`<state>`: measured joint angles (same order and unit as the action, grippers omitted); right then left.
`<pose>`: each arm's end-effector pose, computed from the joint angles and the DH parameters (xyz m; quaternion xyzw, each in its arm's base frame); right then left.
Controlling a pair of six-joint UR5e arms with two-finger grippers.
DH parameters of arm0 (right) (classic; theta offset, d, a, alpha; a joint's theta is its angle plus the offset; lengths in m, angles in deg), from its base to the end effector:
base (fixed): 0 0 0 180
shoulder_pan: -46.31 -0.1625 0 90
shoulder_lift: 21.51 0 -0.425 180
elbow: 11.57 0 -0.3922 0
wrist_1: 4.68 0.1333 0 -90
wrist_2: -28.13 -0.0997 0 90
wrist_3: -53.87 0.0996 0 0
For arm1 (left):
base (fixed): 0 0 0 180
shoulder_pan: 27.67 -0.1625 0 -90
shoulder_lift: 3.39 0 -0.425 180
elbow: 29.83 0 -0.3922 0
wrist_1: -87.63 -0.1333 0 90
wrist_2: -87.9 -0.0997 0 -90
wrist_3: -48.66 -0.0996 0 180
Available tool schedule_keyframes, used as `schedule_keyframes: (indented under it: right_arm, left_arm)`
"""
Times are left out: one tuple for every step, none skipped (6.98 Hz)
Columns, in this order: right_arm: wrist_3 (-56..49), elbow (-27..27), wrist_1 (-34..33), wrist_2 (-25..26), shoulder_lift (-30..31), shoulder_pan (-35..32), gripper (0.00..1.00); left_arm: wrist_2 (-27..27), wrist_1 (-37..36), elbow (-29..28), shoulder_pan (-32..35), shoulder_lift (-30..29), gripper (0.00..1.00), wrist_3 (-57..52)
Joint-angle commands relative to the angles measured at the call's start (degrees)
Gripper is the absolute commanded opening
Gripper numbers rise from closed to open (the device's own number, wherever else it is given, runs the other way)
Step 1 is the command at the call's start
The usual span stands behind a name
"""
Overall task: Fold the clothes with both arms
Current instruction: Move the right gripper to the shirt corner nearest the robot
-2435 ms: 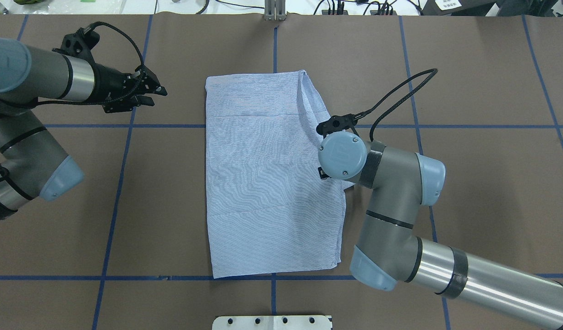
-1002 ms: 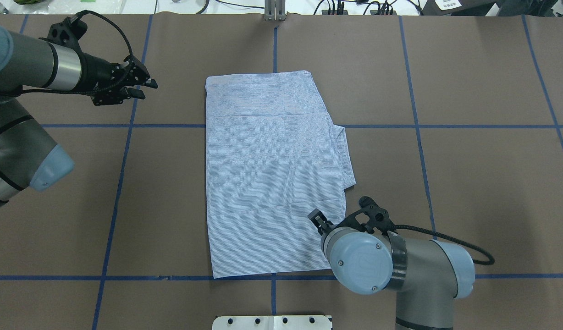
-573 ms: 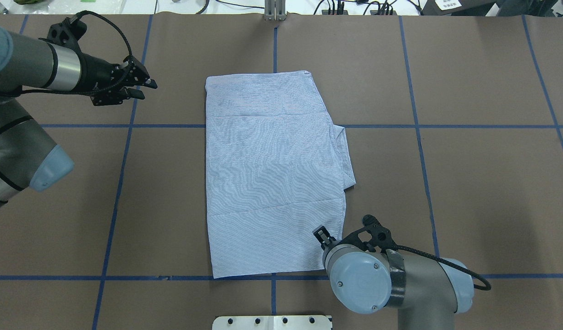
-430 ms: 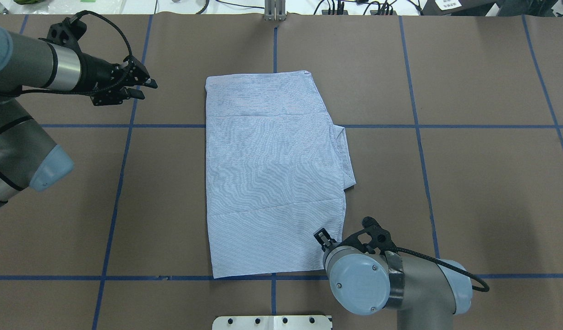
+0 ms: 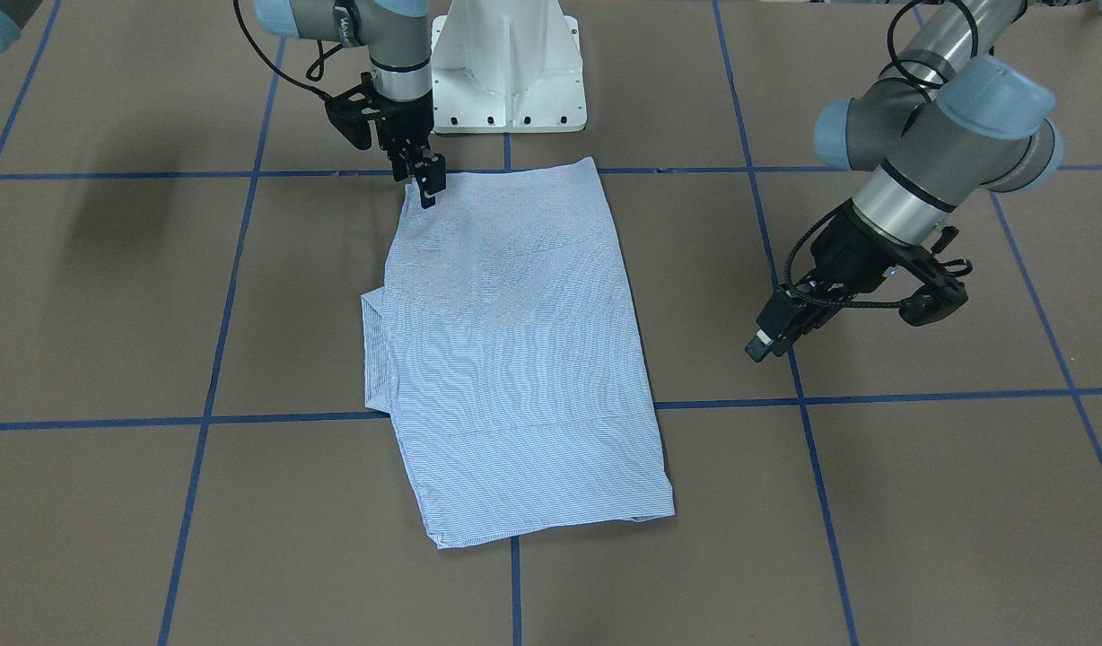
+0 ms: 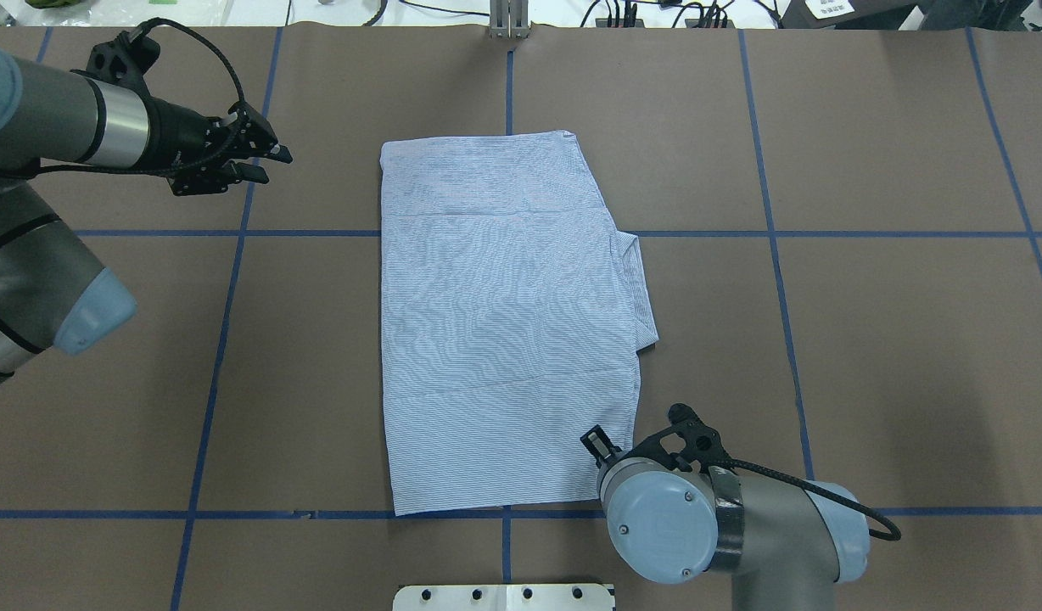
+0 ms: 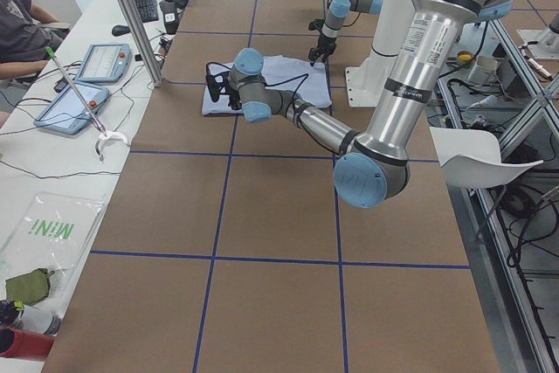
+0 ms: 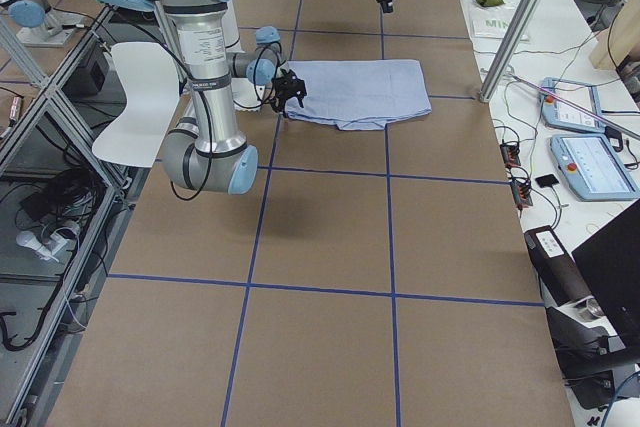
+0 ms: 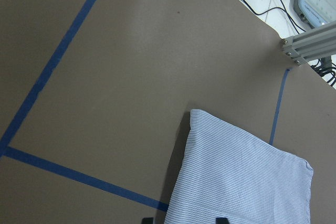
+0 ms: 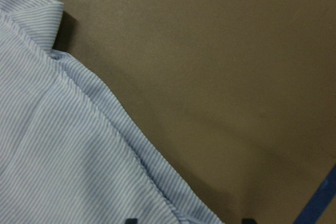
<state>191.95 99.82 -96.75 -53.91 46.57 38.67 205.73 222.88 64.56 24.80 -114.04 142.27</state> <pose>-0.5593 -0.2234 0.2962 -0.0605 -0.3521 0.4579 0.8140 0.3099 -0.5460 0.3300 0.0521 0.5901 -0.2509 0.7656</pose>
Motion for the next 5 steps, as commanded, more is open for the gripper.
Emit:
schedule_keyframes:
  right_arm:
    - [0.1, -0.2, -0.2, 0.0, 0.4, 0.1, 0.26]
    - [0.1, 0.6, -0.7, -0.2, -0.1, 0.1, 0.00]
    - [-0.5, 1.3, -0.7, -0.3, -0.1, -0.1, 0.00]
    - [-0.5, 1.3, -0.7, -0.3, -0.1, -0.2, 0.00]
    - [-0.5, 1.5, -0.7, -0.3, 0.0, -0.3, 0.00]
  left_arm:
    - [0.0, -0.1, 0.1, 0.0, 0.0, 0.50, 0.1]
    - [-0.1, -0.1, 0.1, 0.0, 0.0, 0.50, 0.2]
    - [-0.1, -0.1, 0.1, 0.0, 0.0, 0.50, 0.2]
    - [-0.1, -0.1, 0.1, 0.0, 0.0, 0.50, 0.2]
    - [-0.1, -0.1, 0.3, 0.0, 0.0, 0.50, 0.4]
